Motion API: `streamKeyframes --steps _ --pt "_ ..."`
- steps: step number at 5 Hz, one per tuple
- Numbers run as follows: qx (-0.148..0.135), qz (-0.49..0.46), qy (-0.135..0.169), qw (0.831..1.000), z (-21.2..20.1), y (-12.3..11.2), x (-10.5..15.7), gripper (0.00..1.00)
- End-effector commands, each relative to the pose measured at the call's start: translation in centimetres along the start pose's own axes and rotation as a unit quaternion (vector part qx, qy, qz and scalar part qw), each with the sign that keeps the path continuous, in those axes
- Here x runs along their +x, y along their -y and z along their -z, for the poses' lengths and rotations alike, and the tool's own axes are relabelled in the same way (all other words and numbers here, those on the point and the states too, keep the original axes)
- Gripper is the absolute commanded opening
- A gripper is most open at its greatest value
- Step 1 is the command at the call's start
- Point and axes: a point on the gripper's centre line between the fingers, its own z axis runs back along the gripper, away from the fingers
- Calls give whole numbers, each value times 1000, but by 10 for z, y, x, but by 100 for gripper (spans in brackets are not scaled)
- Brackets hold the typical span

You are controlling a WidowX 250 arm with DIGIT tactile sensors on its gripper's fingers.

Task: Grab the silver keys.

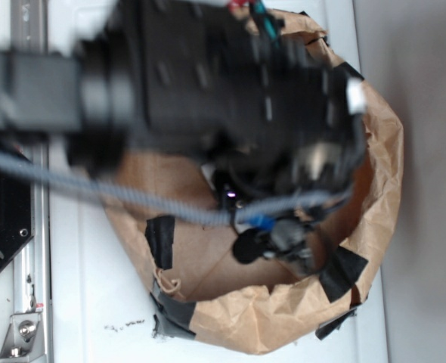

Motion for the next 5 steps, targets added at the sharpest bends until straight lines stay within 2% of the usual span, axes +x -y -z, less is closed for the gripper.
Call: streamKeyframes --steps 1,2,3,4,5 --pt "-31 33 67 997 -47 -2 4 0" --pt "-10 33 78 996 -42 -3 7 0" --pt "-8 45 127 991 -36 0 16 0" --pt "-10 60 161 985 -26 6 32 0" --pt "-7 65 175 982 -19 10 38 0"
